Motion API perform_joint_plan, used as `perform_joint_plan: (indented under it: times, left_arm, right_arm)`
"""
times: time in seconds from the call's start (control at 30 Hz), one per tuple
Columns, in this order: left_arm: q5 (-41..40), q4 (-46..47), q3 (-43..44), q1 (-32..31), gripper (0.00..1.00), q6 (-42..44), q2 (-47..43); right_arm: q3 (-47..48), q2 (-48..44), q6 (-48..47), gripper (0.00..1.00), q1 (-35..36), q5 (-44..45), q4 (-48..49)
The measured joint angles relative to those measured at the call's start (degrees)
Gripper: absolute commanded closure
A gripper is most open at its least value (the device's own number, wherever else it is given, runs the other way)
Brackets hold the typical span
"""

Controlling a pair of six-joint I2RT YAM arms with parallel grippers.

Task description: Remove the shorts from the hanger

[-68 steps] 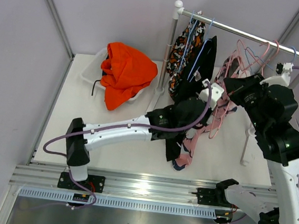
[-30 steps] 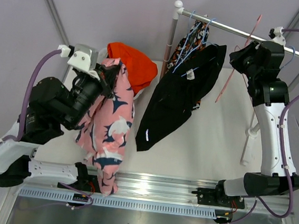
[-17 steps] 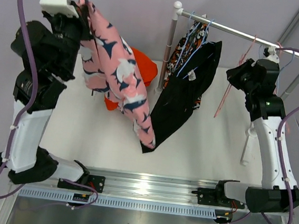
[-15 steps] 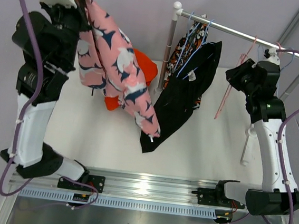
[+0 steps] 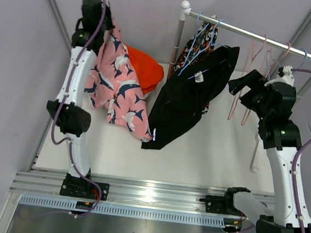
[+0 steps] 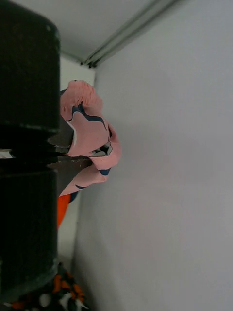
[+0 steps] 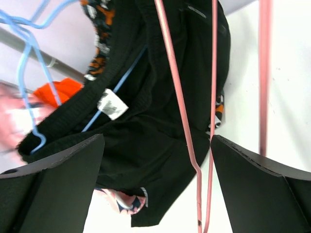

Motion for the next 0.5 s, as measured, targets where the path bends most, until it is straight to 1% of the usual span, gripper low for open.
perform_joint_plan:
  times: [0.13,0.17,0.23,0.33,0.37,0.4,0.43,0.5]
  left_arm:
    - [5.9,-0.4,-1.0,-0.7,0.99,-1.6,7.9]
    - [7.5,-0.4,-0.9,-1.1,0.98,-1.9,9.4]
    - [9.8,-0.4,-0.8,-1.7,0.98,-2.3,11.4]
    - [12.2,-0.4,-0.8,-3.2,0.94,-2.5,13.2]
    - [12.4,-0.4,-0.8,-3.8,0.89,-2.5,13.5]
    - [12.6,-0.4,-0.9,-4.5,0.82,-2.4,13.6]
    - [12.7,-0.4,-1.1,-5.3,0.55,-2.1,13.6]
    - [12.2,-0.2,-2.1,-6.8,0.35,-1.8,13.6]
  right_arm:
    - [0.0,-2.8,0.3,0.01,0.0,-1.0,0.0]
    - [0.0,-3.5,0.5,0.01,0.0,-1.3,0.0]
    - [0.0,-4.7,0.7,0.01,0.0,-1.6,0.1]
    - [0.0,-6.0,1.0,0.0,0.0,-1.8,0.1]
    - [0.0,-6.1,1.1,0.0,0.0,-1.9,0.1]
    - [0.0,-6.1,1.2,0.01,0.0,-2.3,0.1]
    - [0.0,-6.1,1.4,0.0,0.2,-2.8,0.3]
    - [0.0,-5.7,1.9,0.01,0.6,-3.6,0.7]
